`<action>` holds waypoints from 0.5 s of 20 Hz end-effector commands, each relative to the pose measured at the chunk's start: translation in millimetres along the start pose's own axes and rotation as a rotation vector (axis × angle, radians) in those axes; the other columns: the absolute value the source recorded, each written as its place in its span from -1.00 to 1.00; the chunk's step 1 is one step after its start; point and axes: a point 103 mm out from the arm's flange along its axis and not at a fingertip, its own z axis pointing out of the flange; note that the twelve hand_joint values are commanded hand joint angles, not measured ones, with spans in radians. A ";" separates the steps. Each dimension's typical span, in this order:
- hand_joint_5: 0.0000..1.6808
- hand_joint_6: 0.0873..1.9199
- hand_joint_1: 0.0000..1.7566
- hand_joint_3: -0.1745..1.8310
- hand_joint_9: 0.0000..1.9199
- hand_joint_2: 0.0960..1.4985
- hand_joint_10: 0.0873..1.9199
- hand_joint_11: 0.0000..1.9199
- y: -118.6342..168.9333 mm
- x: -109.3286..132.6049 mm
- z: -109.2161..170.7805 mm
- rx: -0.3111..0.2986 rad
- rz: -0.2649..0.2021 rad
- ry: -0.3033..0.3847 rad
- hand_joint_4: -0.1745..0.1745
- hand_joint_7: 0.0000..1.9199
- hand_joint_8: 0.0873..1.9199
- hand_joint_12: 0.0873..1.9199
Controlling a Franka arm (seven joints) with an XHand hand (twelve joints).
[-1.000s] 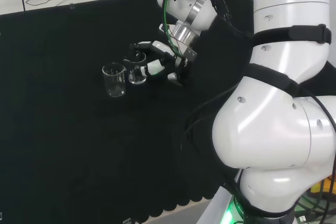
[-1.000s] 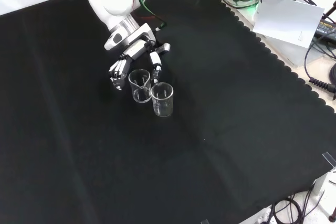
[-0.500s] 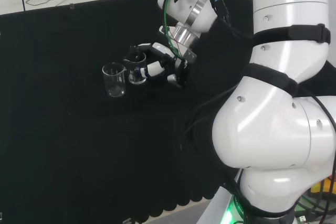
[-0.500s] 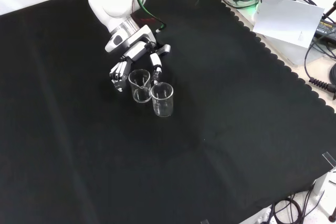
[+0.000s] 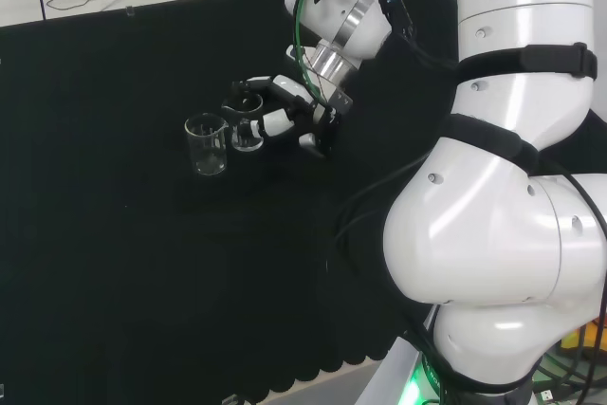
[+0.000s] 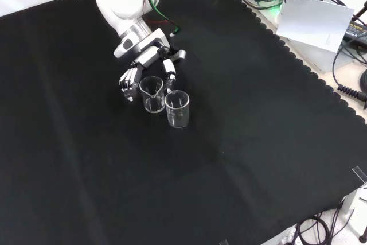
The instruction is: Pick up the beaker on the right.
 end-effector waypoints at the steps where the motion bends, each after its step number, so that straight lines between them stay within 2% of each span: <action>1: -0.34 -1.00 0.10 -0.18 -0.48 -0.39 -0.43 -0.86 1.3 2.1 1.9 0.003 -0.002 -0.009 -0.24 -0.64 -0.38 0.38; 10: -0.33 -0.99 0.10 -0.18 -0.47 -0.39 -0.44 -0.86 2.3 1.4 5.8 0.004 0.008 -0.004 -0.24 -0.64 -0.38 0.37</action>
